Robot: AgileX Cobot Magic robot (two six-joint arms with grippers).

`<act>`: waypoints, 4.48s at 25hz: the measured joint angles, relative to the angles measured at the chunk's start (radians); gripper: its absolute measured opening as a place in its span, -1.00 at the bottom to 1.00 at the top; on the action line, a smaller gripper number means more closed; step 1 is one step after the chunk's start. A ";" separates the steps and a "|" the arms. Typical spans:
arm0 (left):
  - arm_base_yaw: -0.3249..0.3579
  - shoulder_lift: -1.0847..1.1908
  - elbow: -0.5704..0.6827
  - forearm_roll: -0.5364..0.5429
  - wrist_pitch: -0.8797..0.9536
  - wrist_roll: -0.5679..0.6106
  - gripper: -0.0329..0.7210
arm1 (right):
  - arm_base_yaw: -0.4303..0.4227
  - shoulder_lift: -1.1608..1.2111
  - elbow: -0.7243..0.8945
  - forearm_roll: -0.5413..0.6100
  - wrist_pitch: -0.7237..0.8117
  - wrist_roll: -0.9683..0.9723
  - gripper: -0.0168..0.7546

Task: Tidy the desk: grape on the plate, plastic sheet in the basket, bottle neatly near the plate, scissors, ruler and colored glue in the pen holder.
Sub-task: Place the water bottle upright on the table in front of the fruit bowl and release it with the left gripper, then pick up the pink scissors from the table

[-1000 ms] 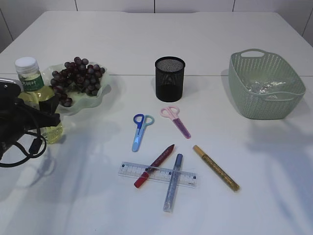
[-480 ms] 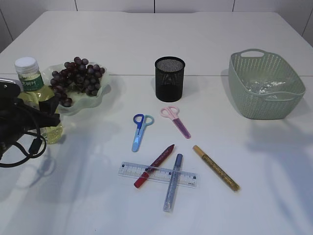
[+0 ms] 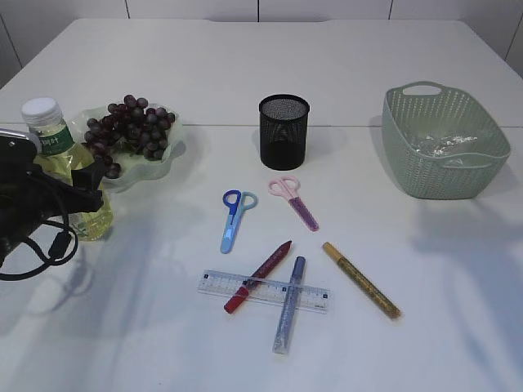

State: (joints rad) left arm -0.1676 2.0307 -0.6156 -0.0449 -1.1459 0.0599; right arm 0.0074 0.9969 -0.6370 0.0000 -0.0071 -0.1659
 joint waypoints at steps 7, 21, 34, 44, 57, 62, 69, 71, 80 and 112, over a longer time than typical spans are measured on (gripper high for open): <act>0.000 -0.010 0.005 0.000 0.000 0.000 0.65 | 0.000 0.000 0.000 0.000 0.000 0.000 0.50; 0.000 -0.136 0.050 0.004 -0.002 0.000 0.65 | 0.000 0.000 0.000 0.000 0.000 0.000 0.50; 0.000 -0.341 0.063 0.006 0.039 0.000 0.65 | 0.000 0.000 0.000 0.000 0.000 0.000 0.50; 0.000 -0.582 0.068 0.008 0.390 0.000 0.62 | 0.000 0.000 0.000 0.000 0.072 0.000 0.50; 0.000 -1.041 0.070 0.010 0.984 0.000 0.54 | 0.000 0.000 -0.098 0.018 0.367 -0.001 0.50; 0.000 -1.169 0.070 0.006 1.217 0.000 0.48 | 0.000 0.000 -0.131 0.073 0.493 -0.001 0.50; 0.000 -1.268 0.070 -0.039 1.483 0.000 0.47 | 0.000 0.000 -0.141 0.135 0.645 -0.002 0.50; 0.000 -1.282 0.056 -0.040 1.560 0.000 0.47 | 0.000 0.000 -0.141 0.146 0.691 -0.002 0.50; 0.000 -1.285 -0.165 -0.042 1.882 0.000 0.47 | 0.000 0.000 -0.141 0.248 0.852 -0.002 0.50; 0.000 -1.285 -0.215 -0.079 2.219 -0.118 0.43 | 0.000 0.162 -0.279 0.340 1.169 -0.040 0.50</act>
State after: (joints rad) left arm -0.1676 0.7454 -0.8304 -0.1243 1.0733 -0.0579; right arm 0.0074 1.1591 -0.9158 0.3402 1.1616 -0.2056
